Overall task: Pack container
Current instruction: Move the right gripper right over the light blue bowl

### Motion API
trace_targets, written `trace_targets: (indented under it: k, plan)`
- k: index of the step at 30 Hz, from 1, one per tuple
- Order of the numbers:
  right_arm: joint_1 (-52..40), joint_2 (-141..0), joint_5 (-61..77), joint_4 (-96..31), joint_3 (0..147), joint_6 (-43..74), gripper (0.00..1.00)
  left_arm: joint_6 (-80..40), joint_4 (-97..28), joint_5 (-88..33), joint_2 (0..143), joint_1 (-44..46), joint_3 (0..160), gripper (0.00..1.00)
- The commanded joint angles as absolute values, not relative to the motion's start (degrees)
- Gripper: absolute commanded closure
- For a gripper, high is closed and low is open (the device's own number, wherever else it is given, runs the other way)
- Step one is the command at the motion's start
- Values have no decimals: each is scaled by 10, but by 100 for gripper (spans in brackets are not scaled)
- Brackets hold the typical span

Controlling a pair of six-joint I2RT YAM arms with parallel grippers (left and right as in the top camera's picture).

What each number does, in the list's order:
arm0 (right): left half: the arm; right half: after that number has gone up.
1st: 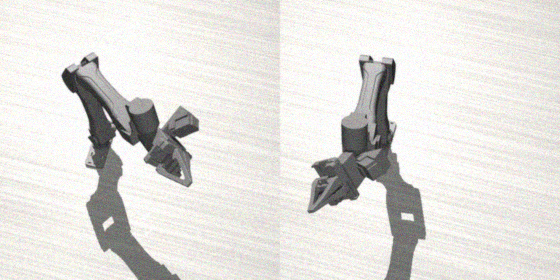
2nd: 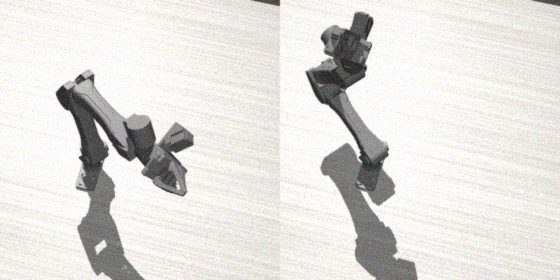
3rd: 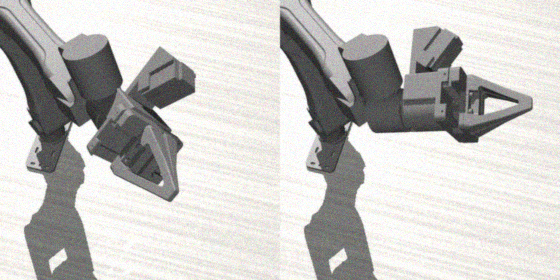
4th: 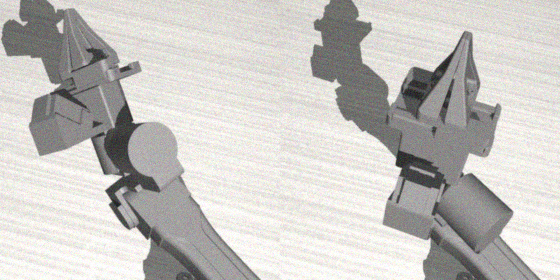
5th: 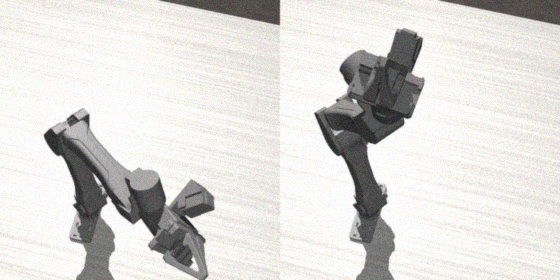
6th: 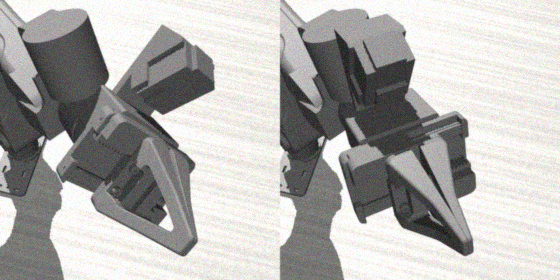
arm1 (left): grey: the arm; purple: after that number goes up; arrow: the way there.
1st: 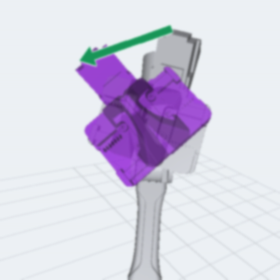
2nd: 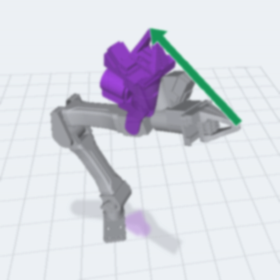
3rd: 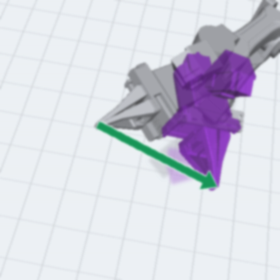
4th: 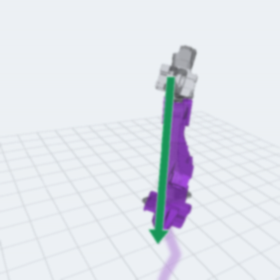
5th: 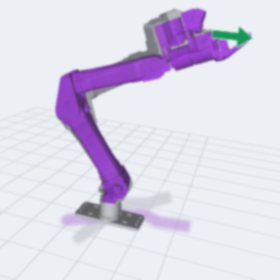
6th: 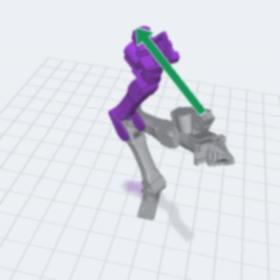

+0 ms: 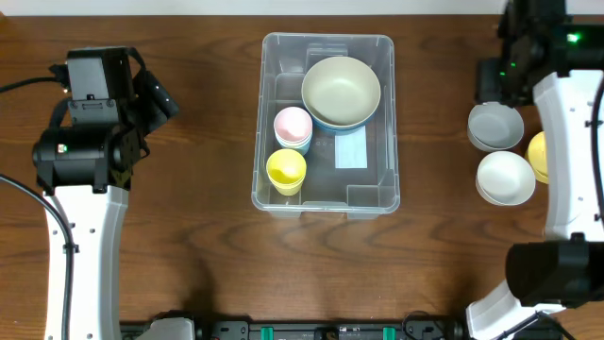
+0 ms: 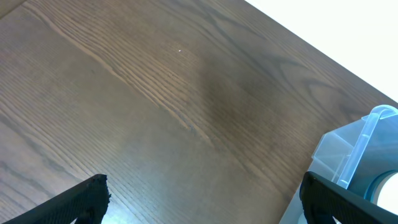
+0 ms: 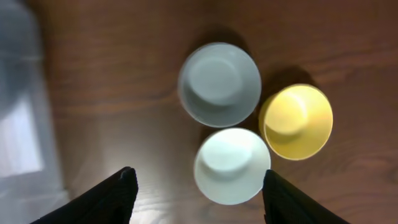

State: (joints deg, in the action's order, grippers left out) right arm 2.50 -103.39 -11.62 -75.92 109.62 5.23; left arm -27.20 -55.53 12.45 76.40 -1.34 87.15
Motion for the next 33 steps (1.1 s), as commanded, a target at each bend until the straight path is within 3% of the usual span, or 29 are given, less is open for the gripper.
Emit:
trace_targets:
  k: [1,16,33]
  plan:
    - [47,-1039,-105,-723,1025,38,33,-273,-557,133,767,-15,878,2]
    - [60,-1039,-97,-433,754,-38,20,-273,-557,133,767,-15,878,2]
    - [60,-1043,-88,-271,658,-140,18,-273,-556,133,767,-15,878,2]
